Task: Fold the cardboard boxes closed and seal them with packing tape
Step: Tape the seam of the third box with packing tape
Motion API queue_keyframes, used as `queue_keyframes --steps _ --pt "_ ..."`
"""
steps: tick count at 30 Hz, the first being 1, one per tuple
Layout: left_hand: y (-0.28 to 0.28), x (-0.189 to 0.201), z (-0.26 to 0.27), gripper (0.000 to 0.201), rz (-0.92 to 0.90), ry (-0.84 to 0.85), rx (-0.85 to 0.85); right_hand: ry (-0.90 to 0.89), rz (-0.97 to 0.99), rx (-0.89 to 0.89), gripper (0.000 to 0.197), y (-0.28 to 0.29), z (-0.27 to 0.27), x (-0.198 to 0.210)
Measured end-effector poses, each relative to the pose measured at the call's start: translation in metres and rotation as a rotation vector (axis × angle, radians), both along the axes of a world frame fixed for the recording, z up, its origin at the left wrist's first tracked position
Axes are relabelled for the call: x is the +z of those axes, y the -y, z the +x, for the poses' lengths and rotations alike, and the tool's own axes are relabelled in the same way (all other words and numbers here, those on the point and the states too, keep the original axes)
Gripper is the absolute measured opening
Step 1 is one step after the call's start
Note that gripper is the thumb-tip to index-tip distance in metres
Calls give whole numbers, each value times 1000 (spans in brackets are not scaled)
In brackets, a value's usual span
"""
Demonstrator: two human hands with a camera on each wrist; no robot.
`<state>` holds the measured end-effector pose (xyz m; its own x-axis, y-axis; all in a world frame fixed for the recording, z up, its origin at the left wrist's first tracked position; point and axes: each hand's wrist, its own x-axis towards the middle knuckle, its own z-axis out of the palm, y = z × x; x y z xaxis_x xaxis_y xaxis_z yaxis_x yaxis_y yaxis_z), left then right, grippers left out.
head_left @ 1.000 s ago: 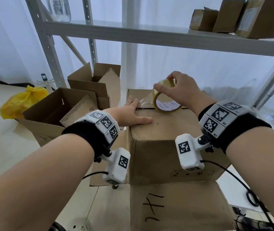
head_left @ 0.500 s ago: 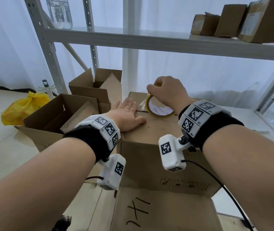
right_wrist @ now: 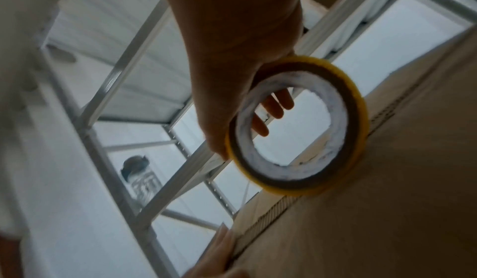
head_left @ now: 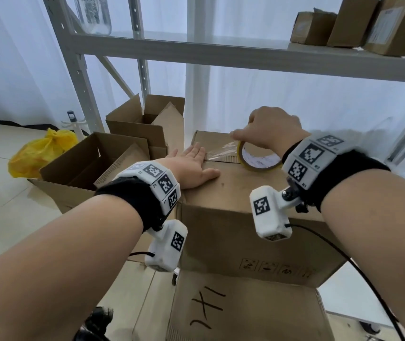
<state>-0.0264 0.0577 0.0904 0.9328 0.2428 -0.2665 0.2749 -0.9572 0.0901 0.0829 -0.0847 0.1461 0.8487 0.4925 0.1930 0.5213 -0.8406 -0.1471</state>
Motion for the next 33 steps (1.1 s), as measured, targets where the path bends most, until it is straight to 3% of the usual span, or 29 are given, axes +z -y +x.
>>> queue_keyframes --steps 4,6,12,15,23,29,33 --pt "8 0 7 82 69 -20 20 -222 275 6 48 24 11 -9" --pt "20 -1 14 90 110 -35 32 -236 351 18 49 26 9 -15" --pt "43 -8 23 92 1 2 -66 -88 198 13 51 4 -4 -15" --pt "31 -6 15 87 14 3 -79 -118 200 -23 40 4 -4 -12" --pt "5 -1 0 91 112 -33 12 -231 288 -14 35 16 3 -11" --pt "16 -1 4 95 187 -25 37 -204 293 -6 41 16 1 -13" --pt "28 0 10 89 184 -43 -36 -176 280 -1 51 16 1 -14"
